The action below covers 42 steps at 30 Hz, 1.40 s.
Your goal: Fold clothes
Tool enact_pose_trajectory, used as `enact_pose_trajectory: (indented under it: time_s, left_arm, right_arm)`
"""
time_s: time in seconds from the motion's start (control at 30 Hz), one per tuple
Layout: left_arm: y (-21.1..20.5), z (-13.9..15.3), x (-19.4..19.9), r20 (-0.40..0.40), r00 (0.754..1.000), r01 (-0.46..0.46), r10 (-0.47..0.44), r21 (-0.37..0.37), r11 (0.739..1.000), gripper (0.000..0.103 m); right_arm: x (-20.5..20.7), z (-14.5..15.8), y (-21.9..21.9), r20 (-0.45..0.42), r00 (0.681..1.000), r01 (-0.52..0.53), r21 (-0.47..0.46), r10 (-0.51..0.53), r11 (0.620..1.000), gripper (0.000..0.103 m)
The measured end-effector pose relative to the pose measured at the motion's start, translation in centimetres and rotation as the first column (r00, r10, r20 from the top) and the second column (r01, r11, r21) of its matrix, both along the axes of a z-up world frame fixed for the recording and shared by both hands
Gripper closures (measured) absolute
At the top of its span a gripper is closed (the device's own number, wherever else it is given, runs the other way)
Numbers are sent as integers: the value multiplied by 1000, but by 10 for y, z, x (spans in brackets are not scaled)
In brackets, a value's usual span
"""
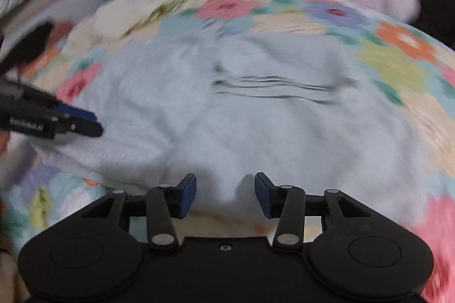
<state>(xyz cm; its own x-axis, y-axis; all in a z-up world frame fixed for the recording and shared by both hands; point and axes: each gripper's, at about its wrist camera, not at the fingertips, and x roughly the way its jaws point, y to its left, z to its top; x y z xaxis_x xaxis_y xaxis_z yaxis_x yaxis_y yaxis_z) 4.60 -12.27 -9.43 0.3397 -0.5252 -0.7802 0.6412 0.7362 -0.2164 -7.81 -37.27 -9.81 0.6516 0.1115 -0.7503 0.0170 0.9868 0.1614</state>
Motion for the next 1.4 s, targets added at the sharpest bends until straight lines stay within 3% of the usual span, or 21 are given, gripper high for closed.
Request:
enact_pose_trajectory:
  time_s: [0.07,0.13,0.2,0.27,0.37,0.5,0.57,0.6,0.63,0.7,0.8,0.93,1.0,1.1,1.2,1.3,1.4]
  left_arm:
    - [-8,5,-8,1,999,36,-36,-60,998,62]
    - [-20,0,-13,-11,998,65,-66,-62,996,62]
    - [-33,-15,-11,-71,996,45,-47,-35,998,62]
    - [-37,-26,-5,-81,996,23,-24,-24,999,62]
    - [-31,-25,5,-114,993,2,-10,-68,998,62]
    - [-28,-29,23,-182,983,-50,24,-143,988,62]
    - [-27,-33,32,-219,975,-78,39,-174,982,62]
    - [-27,-34,33,-228,973,-87,44,-181,980,62]
    - [-26,-35,33,-231,972,-91,47,-187,978,62]
    - [-22,-32,33,-239,969,-105,57,-191,976,62]
    - [-6,-17,38,-243,967,-128,81,-186,974,62]
    - [39,11,54,-220,959,-232,181,-235,944,62]
    - [69,18,62,-221,942,-307,253,-260,915,62]
    - [114,9,69,-272,897,-419,348,-277,864,62]
    - [141,-8,75,-334,856,-488,394,-273,829,62]
    - [144,-15,81,-346,851,-495,395,-277,824,62]
    - [139,-14,85,-360,863,-472,354,-331,817,62]
  right_arm:
    - [-25,2,-24,24,995,95,107,-99,990,45]
    - [-44,-6,-51,13,981,183,246,-192,952,41]
    - [-56,-20,-76,-13,954,285,349,-300,893,39]
    - [-63,-37,-96,-41,913,383,433,-406,816,38]
    - [-56,-61,-116,-57,870,435,560,-491,706,36]
    - [-16,-69,-132,1,827,442,615,-562,653,31]
    - [-1,-64,-131,29,824,440,597,-566,671,31]
    - [6,-62,-130,43,822,439,587,-568,680,53]
    - [13,-59,-130,57,820,438,578,-569,689,93]
    - [26,-53,-128,89,817,434,555,-569,710,92]
    - [33,-9,-98,220,844,363,439,-490,822,92]
    - [66,56,-28,367,904,149,214,-221,965,92]
    - [89,78,22,383,923,0,69,-26,998,92]
    - [112,71,91,296,931,-216,-20,212,976,92]
    - [126,23,143,111,929,-346,-73,352,936,91]
    - [126,-18,168,31,924,-371,-164,381,914,85]
    - [120,-16,167,70,927,-356,-156,369,921,86]
